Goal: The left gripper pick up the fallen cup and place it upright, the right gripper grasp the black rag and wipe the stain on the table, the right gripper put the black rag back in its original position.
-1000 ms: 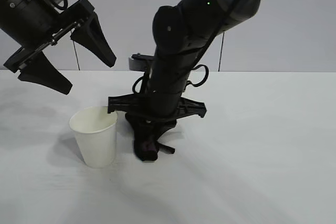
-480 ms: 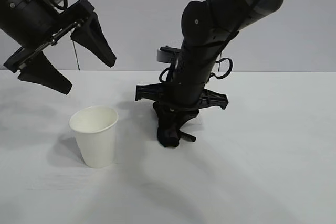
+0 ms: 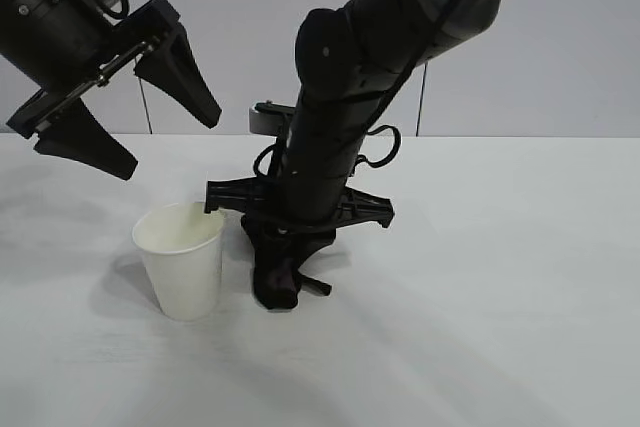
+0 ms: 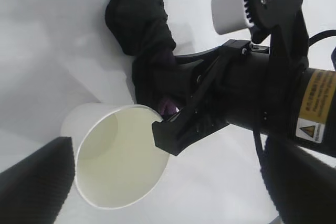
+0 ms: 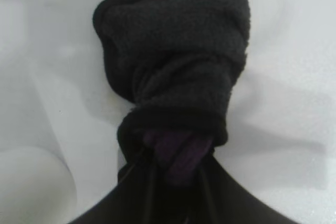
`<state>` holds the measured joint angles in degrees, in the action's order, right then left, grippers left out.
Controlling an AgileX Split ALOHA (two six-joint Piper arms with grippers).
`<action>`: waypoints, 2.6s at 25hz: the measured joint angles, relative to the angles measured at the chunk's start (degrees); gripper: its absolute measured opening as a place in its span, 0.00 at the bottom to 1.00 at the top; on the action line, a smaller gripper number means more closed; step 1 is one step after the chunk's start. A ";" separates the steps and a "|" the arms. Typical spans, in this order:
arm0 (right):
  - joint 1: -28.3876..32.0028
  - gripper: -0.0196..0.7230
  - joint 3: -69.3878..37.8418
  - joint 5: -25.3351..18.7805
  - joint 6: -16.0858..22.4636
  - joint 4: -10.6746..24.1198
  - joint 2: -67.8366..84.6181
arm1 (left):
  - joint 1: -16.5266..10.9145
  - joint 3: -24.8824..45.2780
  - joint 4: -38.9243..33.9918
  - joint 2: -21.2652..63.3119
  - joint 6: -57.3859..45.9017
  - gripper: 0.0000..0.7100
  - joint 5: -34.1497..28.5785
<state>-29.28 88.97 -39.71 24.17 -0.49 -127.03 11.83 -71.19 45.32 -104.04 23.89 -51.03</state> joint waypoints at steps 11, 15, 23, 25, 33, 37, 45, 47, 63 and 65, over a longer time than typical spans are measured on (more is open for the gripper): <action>4.37 0.16 -7.09 -3.52 -0.25 4.54 7.72 | 0.00 0.00 0.00 0.00 0.00 0.98 0.34; 5.21 0.32 -10.83 -4.09 -0.25 4.69 10.82 | 0.00 0.00 0.00 0.00 0.00 0.98 0.34; 6.07 0.80 -12.25 -5.17 -0.25 4.51 16.93 | 0.00 0.00 0.00 0.00 0.00 0.98 0.81; 7.07 0.81 -12.53 -5.49 -0.25 3.50 19.23 | 0.00 0.00 0.00 0.00 0.00 0.98 1.01; 15.98 0.81 -13.40 -8.02 -5.85 -3.90 28.31 | 0.00 0.00 0.00 0.00 0.00 0.98 1.42; 17.18 0.81 -13.40 -8.44 -7.71 -7.83 29.63 | 0.00 0.00 0.00 0.00 0.00 0.98 2.34; 16.55 0.81 -17.10 -7.39 -7.94 -9.16 29.58 | 0.00 0.00 0.00 0.00 0.00 0.98 3.06; 16.55 0.81 -17.50 -6.98 -7.94 -9.18 29.58 | 0.00 0.00 0.00 0.00 0.00 0.98 3.10; 16.55 0.81 -17.51 -5.59 -8.00 -9.41 29.58 | 0.00 0.00 0.18 0.00 0.00 0.98 3.05; 16.55 0.81 -17.51 -5.59 -8.00 -9.41 29.58 | 0.00 0.00 0.18 0.00 0.00 0.98 3.05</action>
<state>-12.73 71.46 -45.30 16.17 -9.90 -97.45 11.83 -71.19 45.50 -104.04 23.89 -47.98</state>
